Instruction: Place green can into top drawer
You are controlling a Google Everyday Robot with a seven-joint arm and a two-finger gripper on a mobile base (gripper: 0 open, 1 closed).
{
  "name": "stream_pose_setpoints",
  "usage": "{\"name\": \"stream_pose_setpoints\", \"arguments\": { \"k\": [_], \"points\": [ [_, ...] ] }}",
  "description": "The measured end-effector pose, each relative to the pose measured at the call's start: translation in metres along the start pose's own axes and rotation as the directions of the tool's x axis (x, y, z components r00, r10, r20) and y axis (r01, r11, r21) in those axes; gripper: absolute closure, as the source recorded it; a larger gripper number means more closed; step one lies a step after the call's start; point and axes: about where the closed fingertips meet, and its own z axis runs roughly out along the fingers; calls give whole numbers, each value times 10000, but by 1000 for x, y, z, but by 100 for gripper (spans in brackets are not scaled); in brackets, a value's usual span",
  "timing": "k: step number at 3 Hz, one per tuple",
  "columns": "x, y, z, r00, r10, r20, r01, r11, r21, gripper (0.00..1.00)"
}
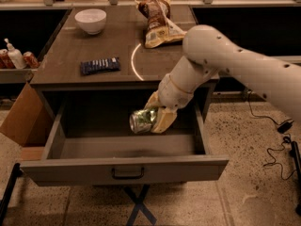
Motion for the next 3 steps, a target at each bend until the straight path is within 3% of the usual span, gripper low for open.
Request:
{"name": "stream_pose_setpoints", "arguments": {
  "k": [1,2,3],
  "points": [
    [16,4,33,9995,288,-92,-291,9991,-321,100],
    [38,7,59,9953,872,-419,-885,9956,-303,84],
    [57,7,77,9877,1394,-710,-1407,9900,-141,61]
  ]
}}
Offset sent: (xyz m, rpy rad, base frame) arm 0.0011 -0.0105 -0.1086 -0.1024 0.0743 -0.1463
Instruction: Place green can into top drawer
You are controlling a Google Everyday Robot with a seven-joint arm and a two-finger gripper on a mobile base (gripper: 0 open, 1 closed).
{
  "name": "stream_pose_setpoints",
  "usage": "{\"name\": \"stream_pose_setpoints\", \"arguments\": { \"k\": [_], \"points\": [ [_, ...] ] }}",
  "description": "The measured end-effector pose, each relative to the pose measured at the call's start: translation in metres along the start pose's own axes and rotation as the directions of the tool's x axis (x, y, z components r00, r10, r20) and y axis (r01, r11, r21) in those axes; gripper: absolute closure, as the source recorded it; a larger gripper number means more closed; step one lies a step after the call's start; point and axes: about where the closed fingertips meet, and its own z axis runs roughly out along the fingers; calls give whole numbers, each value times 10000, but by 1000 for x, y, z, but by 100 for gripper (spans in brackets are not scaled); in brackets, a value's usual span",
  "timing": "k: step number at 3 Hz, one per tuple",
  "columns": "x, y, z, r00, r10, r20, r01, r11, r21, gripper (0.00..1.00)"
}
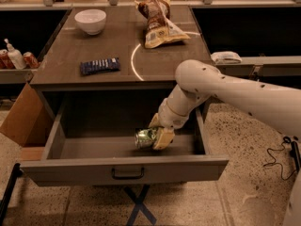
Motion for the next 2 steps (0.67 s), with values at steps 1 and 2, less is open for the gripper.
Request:
{"name": "stream_pose_setpoints", "arguments": {
  "k": [1,2],
  "points": [
    [19,-7,9,9986,501,-177,-495,9983,304,37],
    [37,-22,3,9953,916,-317,-885,9922,875,8]
  ]
}}
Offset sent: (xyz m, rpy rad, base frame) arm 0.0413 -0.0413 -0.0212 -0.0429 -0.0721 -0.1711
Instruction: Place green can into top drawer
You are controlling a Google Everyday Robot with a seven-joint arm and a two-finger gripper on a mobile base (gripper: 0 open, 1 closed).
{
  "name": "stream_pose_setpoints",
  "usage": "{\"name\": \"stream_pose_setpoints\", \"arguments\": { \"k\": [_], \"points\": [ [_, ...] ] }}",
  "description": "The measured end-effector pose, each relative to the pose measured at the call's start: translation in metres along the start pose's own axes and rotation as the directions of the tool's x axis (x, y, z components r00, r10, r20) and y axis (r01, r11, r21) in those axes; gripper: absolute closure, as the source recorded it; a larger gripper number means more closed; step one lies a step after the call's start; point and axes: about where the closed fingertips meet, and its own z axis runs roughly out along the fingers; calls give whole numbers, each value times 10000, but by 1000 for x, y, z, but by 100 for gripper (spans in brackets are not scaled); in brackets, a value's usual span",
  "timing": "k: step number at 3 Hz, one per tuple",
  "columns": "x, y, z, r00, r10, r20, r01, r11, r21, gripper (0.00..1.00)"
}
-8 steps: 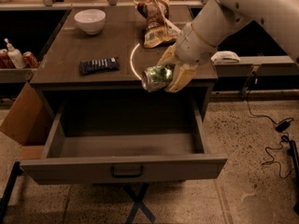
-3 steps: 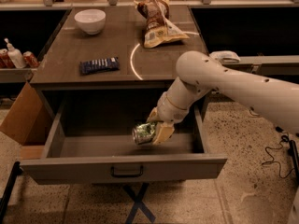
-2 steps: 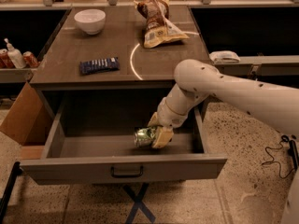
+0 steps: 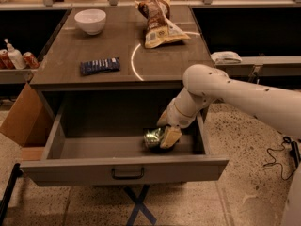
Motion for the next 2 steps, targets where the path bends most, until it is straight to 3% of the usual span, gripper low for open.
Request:
{"name": "stream_pose_setpoints", "arguments": {
  "k": [1,2],
  "points": [
    [8,-10,-4,9997,230,-67,-228,9991,352,0],
    [17,-16,-13,9992,380,-158,-368,9966,733,0]
  ]
}}
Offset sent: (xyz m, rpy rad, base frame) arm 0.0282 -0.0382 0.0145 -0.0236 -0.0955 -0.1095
